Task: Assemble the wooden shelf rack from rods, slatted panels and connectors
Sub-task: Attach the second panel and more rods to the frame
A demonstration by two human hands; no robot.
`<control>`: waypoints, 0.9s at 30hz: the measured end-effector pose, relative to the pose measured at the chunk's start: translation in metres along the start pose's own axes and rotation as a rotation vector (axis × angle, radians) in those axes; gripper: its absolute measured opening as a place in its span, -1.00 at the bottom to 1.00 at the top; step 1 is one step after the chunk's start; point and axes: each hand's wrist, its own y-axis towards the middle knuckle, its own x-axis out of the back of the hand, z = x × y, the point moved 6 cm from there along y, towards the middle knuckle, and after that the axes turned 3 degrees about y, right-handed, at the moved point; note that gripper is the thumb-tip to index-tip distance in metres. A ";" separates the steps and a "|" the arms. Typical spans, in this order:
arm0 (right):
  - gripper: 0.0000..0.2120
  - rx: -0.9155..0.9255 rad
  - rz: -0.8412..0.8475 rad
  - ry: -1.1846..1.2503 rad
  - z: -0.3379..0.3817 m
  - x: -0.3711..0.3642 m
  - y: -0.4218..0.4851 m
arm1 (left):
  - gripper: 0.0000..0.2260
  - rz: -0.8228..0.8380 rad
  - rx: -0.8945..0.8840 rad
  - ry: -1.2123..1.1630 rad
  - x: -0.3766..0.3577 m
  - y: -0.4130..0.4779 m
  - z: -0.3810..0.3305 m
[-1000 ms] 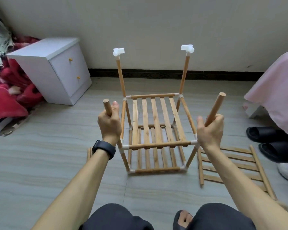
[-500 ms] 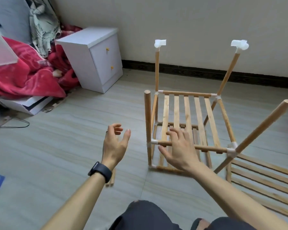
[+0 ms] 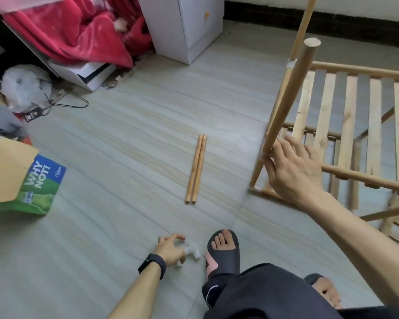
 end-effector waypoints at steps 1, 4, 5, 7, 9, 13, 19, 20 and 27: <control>-0.54 -0.003 -0.005 0.001 0.001 0.000 0.000 | -0.46 -0.002 -0.006 0.016 -0.005 0.002 0.000; -0.58 -0.018 0.002 0.000 0.002 -0.001 0.000 | -0.69 -0.077 -0.031 0.085 -0.011 0.011 -0.005; -0.58 -0.019 0.005 -0.003 0.002 -0.001 0.001 | -0.78 -0.106 -0.042 0.108 -0.011 0.014 -0.006; -0.59 -0.016 0.000 -0.006 0.002 0.000 0.001 | -0.85 -0.134 -0.070 0.127 -0.008 0.018 -0.010; -0.61 -0.023 0.012 -0.002 0.001 0.001 0.001 | -0.82 -0.162 -0.105 0.094 0.001 0.018 -0.013; -0.61 -0.043 0.120 -0.005 0.001 0.003 0.001 | -0.79 -0.247 -0.153 -0.098 0.039 0.004 -0.030; -0.42 -0.162 0.553 0.331 -0.011 0.029 0.011 | -0.89 -0.240 -0.559 -0.549 0.129 -0.081 -0.149; -0.43 -0.226 0.549 0.442 -0.013 0.044 0.015 | -0.84 -0.219 -0.649 -0.591 0.144 -0.103 -0.174; -0.67 -0.386 0.063 0.970 -0.009 0.186 0.059 | -0.76 -0.085 -1.206 -0.688 0.217 -0.276 -0.317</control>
